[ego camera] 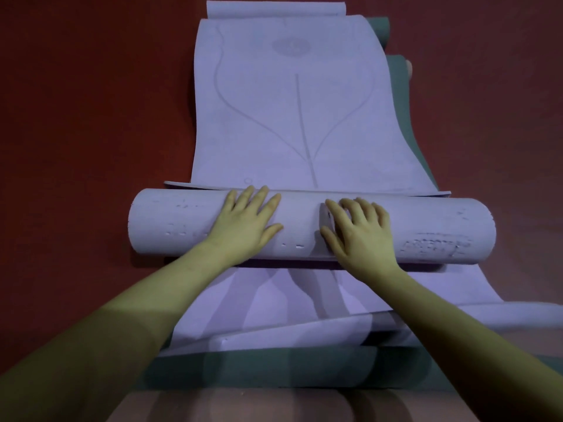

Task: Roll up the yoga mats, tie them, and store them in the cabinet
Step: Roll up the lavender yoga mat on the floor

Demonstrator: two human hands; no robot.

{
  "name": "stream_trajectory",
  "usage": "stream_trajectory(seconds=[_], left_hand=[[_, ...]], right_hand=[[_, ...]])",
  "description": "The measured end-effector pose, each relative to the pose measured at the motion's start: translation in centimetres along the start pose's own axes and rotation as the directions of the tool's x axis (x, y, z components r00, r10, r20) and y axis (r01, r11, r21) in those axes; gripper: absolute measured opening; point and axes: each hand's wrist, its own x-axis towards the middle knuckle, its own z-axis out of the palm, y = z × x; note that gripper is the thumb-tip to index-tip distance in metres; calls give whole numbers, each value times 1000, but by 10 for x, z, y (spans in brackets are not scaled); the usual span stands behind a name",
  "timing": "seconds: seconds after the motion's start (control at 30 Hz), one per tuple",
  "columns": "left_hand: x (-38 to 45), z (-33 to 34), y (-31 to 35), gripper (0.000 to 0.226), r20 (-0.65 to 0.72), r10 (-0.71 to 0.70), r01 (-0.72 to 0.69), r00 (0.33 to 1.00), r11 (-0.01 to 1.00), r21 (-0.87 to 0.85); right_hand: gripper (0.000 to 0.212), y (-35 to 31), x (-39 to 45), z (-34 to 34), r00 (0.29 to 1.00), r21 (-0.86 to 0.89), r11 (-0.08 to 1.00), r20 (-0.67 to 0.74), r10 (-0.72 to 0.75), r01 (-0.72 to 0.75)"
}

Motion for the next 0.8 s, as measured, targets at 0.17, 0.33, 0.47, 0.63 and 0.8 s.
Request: stream_trajectory(seconds=[0.17, 0.33, 0.47, 0.63, 0.8], left_hand=[[14, -4, 0, 82, 65, 1, 5, 998, 996, -89], [24, 0, 3, 104, 113, 39, -44, 993, 998, 39], [38, -7, 4, 131, 233, -39, 11, 972, 992, 123], [47, -4, 6, 137, 224, -89, 44, 970, 979, 199], [56, -12, 0, 131, 231, -48, 6, 972, 984, 176]], right_hand=[[61, 8, 0, 6, 995, -14, 1000, 103, 14, -13], [61, 16, 20, 11, 983, 45, 990, 133, 130, -137], [79, 24, 22, 13, 986, -13, 998, 159, 56, -55], [133, 41, 27, 16, 949, -92, 993, 313, -35, 67], [125, 47, 36, 12, 964, -58, 992, 248, -94, 112]])
